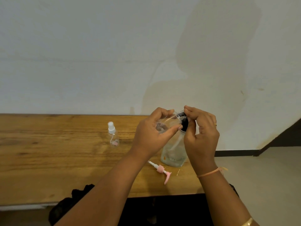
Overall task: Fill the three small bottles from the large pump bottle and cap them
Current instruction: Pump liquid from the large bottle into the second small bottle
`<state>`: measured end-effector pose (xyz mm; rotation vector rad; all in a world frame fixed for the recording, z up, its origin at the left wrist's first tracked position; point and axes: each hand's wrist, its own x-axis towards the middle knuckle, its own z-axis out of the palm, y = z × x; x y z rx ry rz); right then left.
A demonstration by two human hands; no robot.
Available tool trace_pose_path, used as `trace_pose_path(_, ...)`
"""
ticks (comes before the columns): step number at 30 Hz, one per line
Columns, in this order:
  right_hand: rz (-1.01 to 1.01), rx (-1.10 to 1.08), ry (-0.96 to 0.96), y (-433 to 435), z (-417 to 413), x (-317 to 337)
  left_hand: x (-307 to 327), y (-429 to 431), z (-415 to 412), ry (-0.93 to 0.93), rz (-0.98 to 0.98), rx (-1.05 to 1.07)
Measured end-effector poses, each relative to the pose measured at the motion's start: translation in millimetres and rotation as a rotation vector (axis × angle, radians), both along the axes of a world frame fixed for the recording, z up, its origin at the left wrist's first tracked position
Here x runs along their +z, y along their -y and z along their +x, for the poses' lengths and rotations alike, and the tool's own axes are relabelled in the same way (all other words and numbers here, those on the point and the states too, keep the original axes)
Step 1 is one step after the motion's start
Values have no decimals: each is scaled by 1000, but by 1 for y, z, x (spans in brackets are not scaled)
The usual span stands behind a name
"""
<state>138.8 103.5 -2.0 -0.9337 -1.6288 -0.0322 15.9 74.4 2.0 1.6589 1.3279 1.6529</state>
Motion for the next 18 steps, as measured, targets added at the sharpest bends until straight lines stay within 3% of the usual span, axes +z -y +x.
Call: trace_pose_path(18, 3, -2, 17, -3, 1, 3, 0, -7, -3, 14, -23, -20)
